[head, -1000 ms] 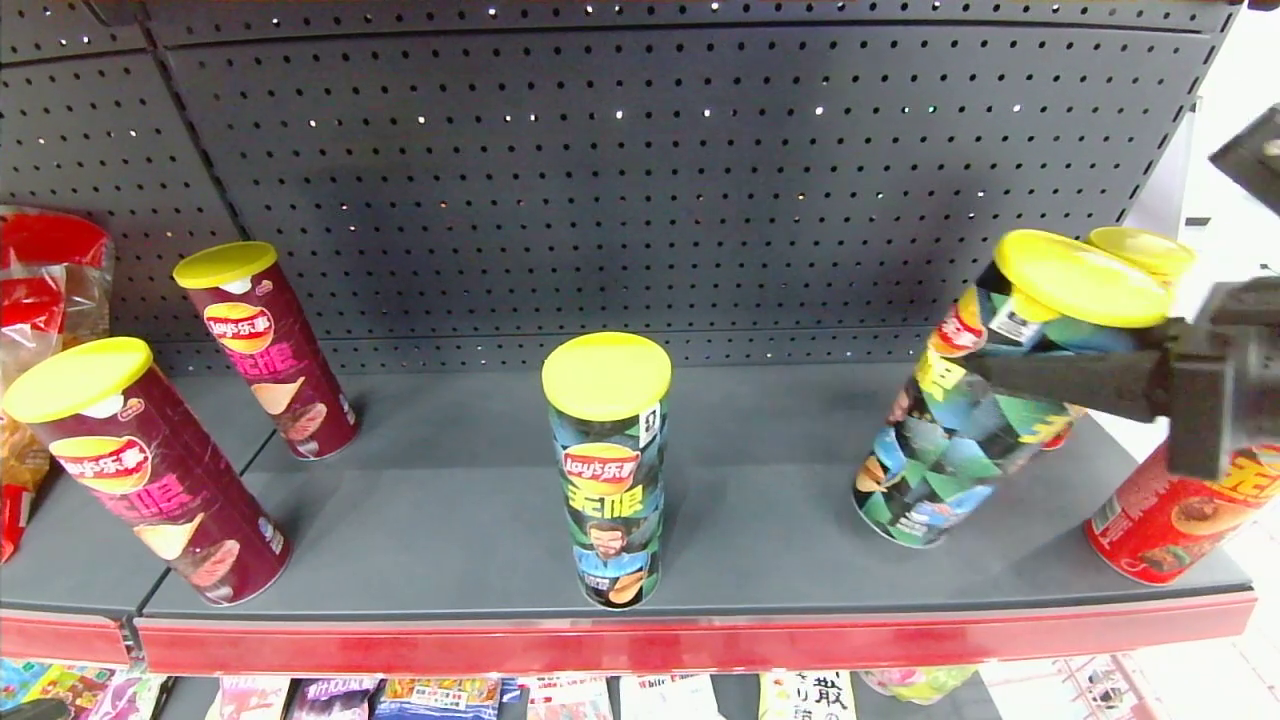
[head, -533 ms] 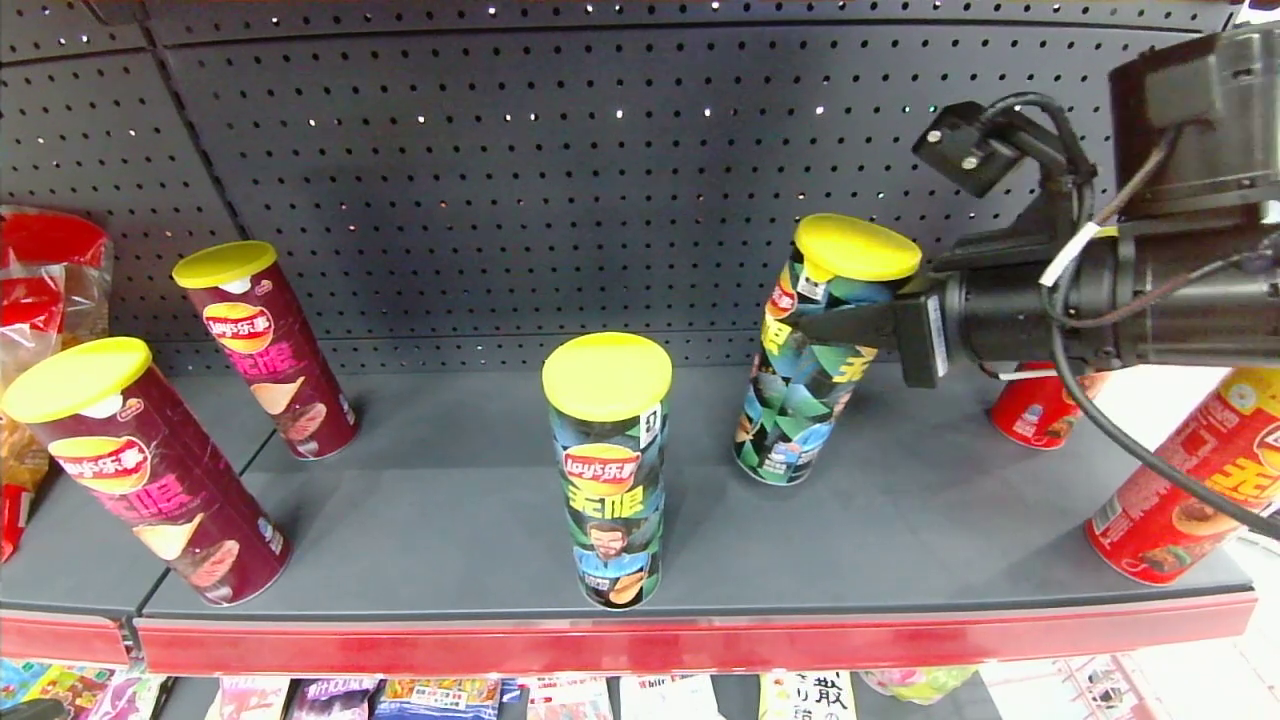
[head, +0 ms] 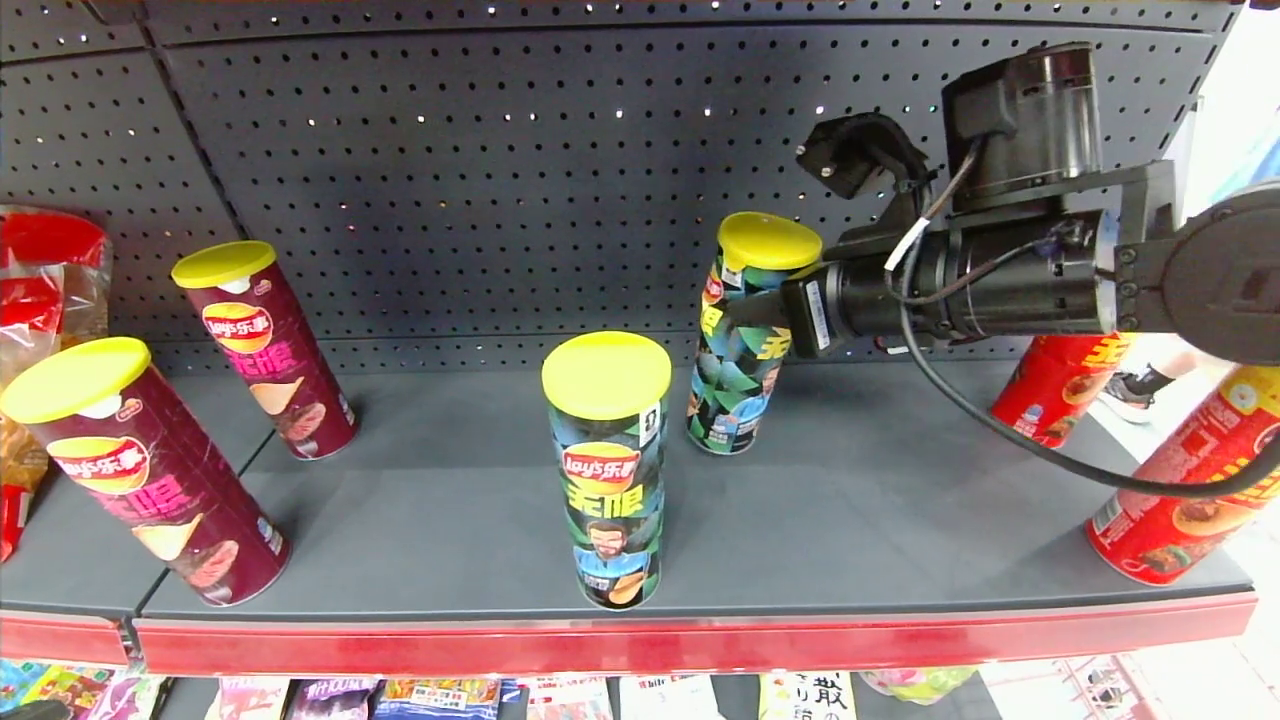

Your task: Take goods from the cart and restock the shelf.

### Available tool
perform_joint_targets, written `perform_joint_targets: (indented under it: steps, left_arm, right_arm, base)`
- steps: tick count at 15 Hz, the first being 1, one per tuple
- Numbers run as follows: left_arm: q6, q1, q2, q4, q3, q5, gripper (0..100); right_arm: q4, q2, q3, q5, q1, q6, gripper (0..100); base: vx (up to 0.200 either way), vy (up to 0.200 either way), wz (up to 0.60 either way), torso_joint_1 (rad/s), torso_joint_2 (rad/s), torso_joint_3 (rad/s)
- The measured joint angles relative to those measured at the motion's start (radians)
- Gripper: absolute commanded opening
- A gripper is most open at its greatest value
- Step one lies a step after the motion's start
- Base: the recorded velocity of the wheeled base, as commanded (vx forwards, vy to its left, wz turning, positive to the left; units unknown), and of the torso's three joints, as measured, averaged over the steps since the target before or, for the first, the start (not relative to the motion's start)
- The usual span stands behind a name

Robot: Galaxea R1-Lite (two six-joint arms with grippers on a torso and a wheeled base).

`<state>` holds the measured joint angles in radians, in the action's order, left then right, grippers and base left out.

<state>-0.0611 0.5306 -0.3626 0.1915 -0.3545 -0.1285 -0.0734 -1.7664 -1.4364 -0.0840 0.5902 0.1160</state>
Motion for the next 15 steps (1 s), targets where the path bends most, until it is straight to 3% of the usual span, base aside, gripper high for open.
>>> perform_joint_targets:
  steps: [12,15]
  left_arm:
    - [0.000,0.000,-0.008,0.000,0.020,0.000,100]
    - [0.014,0.000,-0.009,0.000,0.023,-0.001,100]
  right_arm:
    - [0.007,-0.127,-0.082,0.020,0.034,0.013,0]
    - [0.009,-0.141,-0.094,0.023,0.037,0.019,0]
  base:
    - [0.000,0.000,0.00,0.000,0.00,0.000]
    - [0.000,0.000,0.00,0.000,0.00,0.000]
